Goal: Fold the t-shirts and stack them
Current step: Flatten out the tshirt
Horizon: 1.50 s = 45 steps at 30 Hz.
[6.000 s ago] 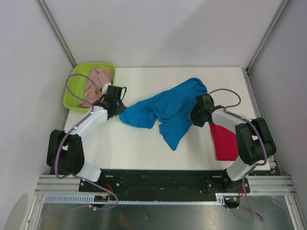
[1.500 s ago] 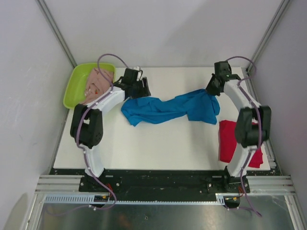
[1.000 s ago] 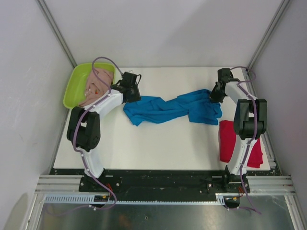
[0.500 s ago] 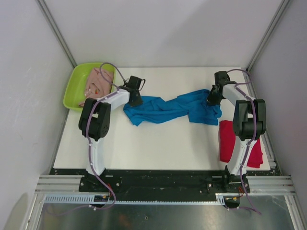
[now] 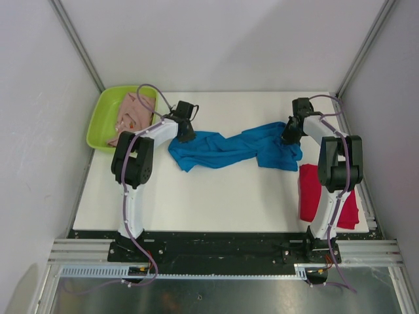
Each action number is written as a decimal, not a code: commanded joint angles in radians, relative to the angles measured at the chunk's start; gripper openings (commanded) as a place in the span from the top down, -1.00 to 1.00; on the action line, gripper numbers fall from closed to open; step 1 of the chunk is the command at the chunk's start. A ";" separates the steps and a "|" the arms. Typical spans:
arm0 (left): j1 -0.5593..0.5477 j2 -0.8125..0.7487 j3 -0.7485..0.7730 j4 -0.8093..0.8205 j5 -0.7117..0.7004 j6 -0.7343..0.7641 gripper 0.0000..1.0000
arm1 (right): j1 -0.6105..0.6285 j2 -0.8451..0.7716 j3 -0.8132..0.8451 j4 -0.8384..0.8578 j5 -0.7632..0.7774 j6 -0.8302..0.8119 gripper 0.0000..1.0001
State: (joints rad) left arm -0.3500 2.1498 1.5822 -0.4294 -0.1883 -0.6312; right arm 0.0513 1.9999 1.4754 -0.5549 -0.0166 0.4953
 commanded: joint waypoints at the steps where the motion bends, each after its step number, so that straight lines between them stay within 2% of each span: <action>1: 0.004 0.009 0.041 0.012 -0.013 -0.019 0.33 | 0.007 -0.049 -0.002 0.015 -0.026 -0.012 1.00; 16: 0.017 -0.088 0.077 0.013 -0.022 0.012 0.96 | -0.009 -0.058 0.008 0.026 -0.030 -0.009 1.00; 24: 0.036 -0.248 0.050 0.013 -0.040 0.021 1.00 | -0.030 -0.111 0.026 0.005 -0.015 0.000 1.00; 31: 0.060 -0.528 -0.057 0.011 -0.055 0.069 1.00 | -0.043 -0.285 0.021 -0.064 0.006 0.019 1.00; 39: 0.074 -0.934 -0.234 0.003 -0.076 0.085 1.00 | -0.044 -0.618 0.004 -0.172 0.011 0.043 1.00; 45: 0.077 -1.178 -0.305 -0.005 -0.099 0.063 1.00 | -0.142 -0.842 0.012 -0.236 -0.046 0.053 1.00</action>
State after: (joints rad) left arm -0.2836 1.0760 1.3006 -0.4404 -0.2386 -0.5720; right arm -0.0288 1.2648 1.4719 -0.7265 -0.0299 0.5316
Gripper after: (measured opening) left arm 0.006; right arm 0.020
